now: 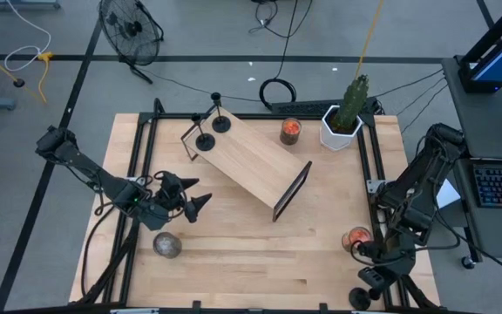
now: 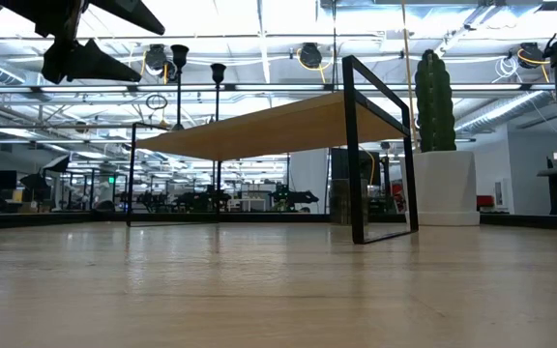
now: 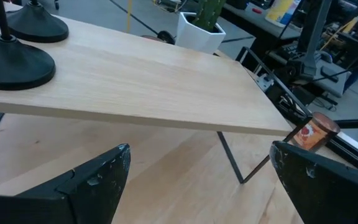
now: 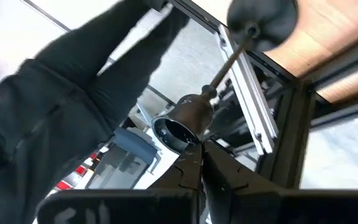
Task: Pick & Place candle stick holders
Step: Put the black candle holder on the shelf
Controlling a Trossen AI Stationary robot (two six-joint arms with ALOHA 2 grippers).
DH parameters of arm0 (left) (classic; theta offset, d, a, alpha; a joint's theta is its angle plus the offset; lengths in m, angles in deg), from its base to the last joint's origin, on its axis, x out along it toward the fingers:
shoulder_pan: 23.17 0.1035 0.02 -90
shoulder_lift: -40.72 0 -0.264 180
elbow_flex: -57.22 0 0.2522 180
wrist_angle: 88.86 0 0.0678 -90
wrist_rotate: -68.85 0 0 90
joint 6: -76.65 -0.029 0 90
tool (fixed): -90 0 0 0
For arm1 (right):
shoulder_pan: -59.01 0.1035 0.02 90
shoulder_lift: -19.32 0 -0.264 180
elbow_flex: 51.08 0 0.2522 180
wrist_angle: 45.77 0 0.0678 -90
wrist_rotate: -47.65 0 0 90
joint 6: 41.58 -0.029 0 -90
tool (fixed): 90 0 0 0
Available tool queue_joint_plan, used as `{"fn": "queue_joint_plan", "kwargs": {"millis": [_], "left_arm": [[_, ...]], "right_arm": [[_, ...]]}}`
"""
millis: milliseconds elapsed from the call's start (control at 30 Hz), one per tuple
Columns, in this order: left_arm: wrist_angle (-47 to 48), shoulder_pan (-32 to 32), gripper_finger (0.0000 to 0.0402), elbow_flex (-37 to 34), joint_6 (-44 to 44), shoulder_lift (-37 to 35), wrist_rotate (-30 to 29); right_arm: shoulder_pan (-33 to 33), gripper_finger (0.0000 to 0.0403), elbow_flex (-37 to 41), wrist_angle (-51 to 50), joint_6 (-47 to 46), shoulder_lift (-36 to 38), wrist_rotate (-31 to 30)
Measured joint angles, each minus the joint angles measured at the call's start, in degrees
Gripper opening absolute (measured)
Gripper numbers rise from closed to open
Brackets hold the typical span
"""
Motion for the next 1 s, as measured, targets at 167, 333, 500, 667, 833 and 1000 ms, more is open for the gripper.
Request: {"fn": "queue_joint_plan", "kwargs": {"millis": [167, 333, 500, 667, 833, 1000], "left_arm": [[0.0, 0.0, 0.0392, 0.0, -0.2, 0.0, 0.0], [0.0, 0.0, 0.0392, 0.0, -0.1, 0.0, 0.1], [0.0, 0.0, 0.0392, 0.0, -0.1, 0.0, 0.1], [0.0, 0.0, 0.0392, 0.0, -0.1, 0.0, 0.1], [0.0, 0.0, 0.0392, 0.0, -0.1, 0.0, 0.1], [0.0, 0.0, 0.0392, 0.0, -0.1, 0.0, 0.1]], "right_arm": [[0.0, 0.0009, 0.0, 0.6, 0.2, 0.0, -1.4], [0.0, 0.004, 0.0, 0.1, 0.2, -0.1, -1.5], [0.0, 0.0083, 0.1, -1.3, 0.2, -0.1, -1.4], [0.0, 0.0099, 0.1, -3.3, 0.0, -0.1, -1.3], [0.0, 0.0071, 2.4, -0.8, -0.3, 0.0, -1.1], [0.0, 0.0015, 4.4, 1.2, -0.4, 0.3, -0.2]]}}
